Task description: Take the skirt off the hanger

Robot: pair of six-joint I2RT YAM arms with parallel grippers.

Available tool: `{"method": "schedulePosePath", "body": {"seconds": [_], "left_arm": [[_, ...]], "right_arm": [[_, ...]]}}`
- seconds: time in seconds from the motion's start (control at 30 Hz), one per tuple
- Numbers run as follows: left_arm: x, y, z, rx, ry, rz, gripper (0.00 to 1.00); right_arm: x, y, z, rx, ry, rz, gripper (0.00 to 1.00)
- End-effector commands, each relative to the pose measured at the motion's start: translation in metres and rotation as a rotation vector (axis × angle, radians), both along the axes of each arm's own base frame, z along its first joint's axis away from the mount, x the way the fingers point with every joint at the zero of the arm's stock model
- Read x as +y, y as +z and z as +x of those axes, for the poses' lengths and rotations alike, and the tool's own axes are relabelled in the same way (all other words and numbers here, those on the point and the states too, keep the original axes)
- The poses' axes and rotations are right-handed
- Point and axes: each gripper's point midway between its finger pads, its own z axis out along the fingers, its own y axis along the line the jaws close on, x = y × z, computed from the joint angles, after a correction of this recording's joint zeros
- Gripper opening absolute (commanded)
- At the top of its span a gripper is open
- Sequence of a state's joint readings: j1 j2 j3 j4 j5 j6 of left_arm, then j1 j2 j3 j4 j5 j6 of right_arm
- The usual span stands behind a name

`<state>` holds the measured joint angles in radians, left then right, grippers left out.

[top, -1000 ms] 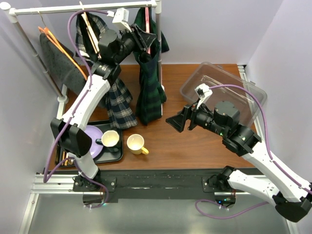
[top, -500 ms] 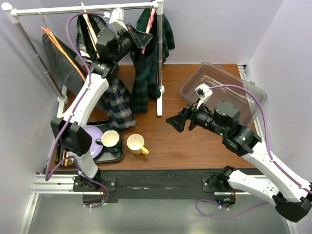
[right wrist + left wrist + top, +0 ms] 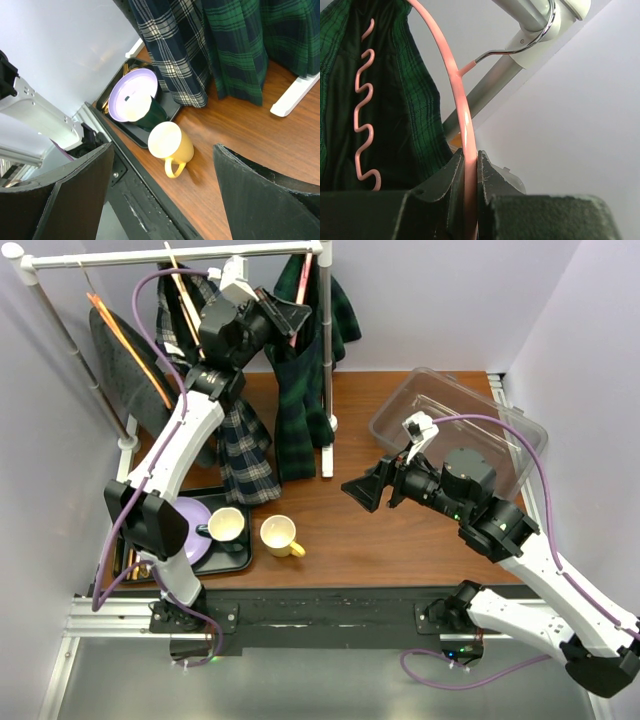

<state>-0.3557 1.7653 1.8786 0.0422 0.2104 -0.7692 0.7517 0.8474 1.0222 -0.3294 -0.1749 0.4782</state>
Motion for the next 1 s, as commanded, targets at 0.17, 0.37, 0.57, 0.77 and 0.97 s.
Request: {"method": "schedulePosePath", "body": {"seconds": [0.17,0.37,0.57,0.77,0.97], "left_arm": [[0.028,0.098,-0.038,-0.240,0.073,-0.125,0.00],[0.032,0.117,-0.050,-0.291,0.067,-0.171,0.00],[0.035,0.122,-0.052,-0.302,0.078,-0.178,0.00],[0.034,0.129,-0.057,-0.324,0.062,-0.204,0.00],[0.034,0.137,-0.063,-0.345,0.043,-0.225,0.00]], "right_arm": [[-0.001,0.012,0.001,-0.030,-0.011,0.026,0.84],[0.000,0.015,0.002,-0.032,-0.010,0.032,0.84],[0.000,0.014,0.002,-0.031,-0.011,0.031,0.84],[-0.001,0.014,0.002,-0.029,-0.016,0.030,0.83],[-0.002,0.014,0.003,-0.031,-0.022,0.031,0.83]]}}
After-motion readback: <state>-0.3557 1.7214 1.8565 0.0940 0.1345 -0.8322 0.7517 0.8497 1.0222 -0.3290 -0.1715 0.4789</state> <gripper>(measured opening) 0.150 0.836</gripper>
